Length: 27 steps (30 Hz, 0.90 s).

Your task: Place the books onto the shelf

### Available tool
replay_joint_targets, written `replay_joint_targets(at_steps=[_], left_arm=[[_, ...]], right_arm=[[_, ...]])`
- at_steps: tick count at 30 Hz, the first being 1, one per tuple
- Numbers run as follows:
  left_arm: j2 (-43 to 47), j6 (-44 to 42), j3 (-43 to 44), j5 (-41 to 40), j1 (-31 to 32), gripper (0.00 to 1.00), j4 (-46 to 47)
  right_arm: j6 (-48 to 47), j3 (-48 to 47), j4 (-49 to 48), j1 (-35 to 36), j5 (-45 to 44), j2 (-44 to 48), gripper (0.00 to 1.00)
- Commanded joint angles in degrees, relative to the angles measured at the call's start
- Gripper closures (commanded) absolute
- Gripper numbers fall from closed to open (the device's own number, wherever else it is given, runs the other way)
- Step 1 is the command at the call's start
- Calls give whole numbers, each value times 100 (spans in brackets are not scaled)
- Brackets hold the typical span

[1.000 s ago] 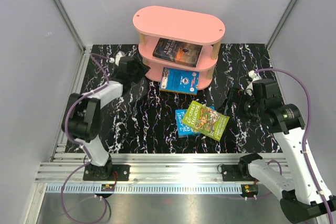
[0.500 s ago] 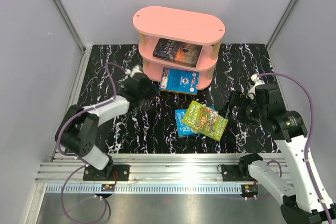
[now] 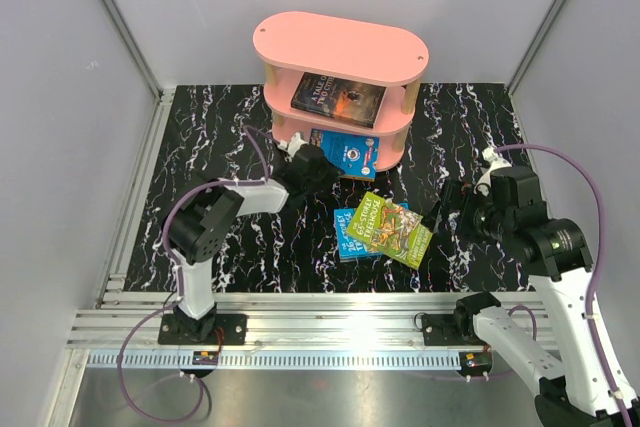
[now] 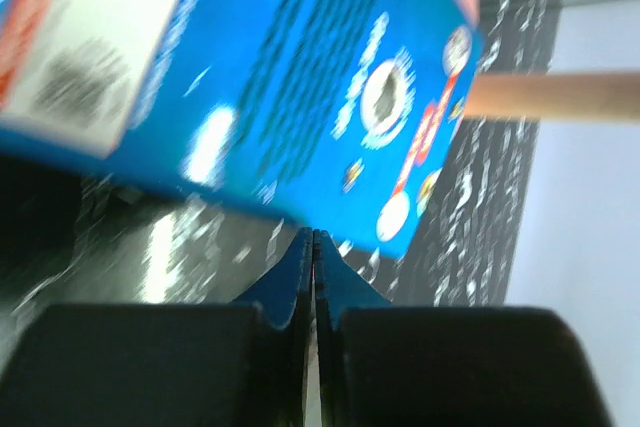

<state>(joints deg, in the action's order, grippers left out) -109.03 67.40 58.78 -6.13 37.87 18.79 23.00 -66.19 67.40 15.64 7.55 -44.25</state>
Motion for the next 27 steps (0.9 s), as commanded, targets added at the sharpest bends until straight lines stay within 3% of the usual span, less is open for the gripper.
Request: replay_joint_targets(at_steps=[1,9,20,24,27], left_arm=[[-284,160,510,-371,45,100,-59],[-444,55,915,-477,28,100,-324],[725,-533,415,6,-78,100,398],[735,-798,634,94,-95,100,-574],[726,-606,380,77,-69,100,-666]], right_arm=[[-208,-271,124,18,-280,4,0],[-340,-306,107,18,-456,-145,0],[-358,-192,-69,18,-474,-268,0],[-358,-131,-156,18,-448,-286,0],[-376,-122,-192,9,-430,-277,0]])
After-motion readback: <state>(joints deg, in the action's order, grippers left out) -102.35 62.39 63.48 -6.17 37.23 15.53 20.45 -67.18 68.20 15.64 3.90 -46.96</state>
